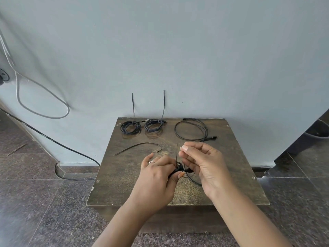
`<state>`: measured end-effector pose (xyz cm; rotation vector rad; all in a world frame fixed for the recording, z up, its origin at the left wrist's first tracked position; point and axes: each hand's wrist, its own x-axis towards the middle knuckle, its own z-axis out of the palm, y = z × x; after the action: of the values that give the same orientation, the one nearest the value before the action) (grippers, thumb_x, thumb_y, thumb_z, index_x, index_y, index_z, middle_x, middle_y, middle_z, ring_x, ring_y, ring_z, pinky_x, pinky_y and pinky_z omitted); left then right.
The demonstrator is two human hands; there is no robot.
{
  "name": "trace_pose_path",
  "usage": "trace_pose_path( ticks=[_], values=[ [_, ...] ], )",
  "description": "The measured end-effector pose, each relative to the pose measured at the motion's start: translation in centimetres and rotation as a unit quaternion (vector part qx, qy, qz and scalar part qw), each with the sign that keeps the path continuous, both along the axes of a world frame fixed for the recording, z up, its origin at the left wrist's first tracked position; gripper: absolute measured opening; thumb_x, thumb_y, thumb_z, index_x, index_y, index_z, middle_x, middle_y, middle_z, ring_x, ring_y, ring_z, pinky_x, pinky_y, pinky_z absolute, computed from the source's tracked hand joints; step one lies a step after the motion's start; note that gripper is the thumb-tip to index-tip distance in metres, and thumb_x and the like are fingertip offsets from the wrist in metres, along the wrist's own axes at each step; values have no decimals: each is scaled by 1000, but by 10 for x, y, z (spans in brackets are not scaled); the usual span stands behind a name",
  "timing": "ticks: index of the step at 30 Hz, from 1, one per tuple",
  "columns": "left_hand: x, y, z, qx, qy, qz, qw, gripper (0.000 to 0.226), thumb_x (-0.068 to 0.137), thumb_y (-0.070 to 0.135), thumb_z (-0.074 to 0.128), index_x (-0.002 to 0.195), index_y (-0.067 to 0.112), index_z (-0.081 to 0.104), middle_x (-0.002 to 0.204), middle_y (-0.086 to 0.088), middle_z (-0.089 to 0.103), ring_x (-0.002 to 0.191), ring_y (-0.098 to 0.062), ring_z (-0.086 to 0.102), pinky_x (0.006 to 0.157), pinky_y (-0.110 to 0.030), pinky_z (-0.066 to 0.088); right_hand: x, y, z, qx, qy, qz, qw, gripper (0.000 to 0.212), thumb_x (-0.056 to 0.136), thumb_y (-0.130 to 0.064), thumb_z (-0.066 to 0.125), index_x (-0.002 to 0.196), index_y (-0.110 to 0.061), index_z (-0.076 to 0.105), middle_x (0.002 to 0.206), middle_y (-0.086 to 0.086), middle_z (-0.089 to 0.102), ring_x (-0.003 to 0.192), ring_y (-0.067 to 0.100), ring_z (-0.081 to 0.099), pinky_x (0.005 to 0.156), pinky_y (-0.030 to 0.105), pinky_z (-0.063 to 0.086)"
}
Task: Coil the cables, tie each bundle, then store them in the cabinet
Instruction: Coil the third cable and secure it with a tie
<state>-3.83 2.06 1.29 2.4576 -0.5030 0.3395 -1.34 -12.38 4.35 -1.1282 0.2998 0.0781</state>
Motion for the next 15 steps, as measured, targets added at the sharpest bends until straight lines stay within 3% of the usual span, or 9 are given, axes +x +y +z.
trace_pose_path(
  ticks=[4, 8, 15],
  values=[
    [0, -4, 1, -19, 3, -37, 999, 33, 91, 39, 48, 73, 17, 65, 90, 18, 57, 78, -3, 50, 95, -38, 40, 1, -2, 1, -5, -4, 16, 1000, 9, 78, -1, 73, 84, -7, 71, 74, 11, 72, 73, 20, 71, 61, 23, 58],
    [0, -3, 2, -48, 37, -55, 997, 31, 91, 35, 52, 70, 14, 64, 88, 16, 57, 80, -11, 54, 82, -41, 44, 2, -5, 2, 29, -1, 29, 999, 9, 78, -1, 72, 81, -10, 71, 75, 10, 72, 75, 20, 71, 62, 24, 58],
    [0, 0, 4, -96, 73, -66, 990, 35, 90, 35, 52, 66, 13, 65, 84, 11, 60, 80, -12, 56, 76, -41, 46, 1, -7, 3, 33, -25, 53, 998, 14, 66, -11, 77, 79, -14, 72, 79, 9, 73, 76, 19, 72, 64, 25, 58]
  ],
)
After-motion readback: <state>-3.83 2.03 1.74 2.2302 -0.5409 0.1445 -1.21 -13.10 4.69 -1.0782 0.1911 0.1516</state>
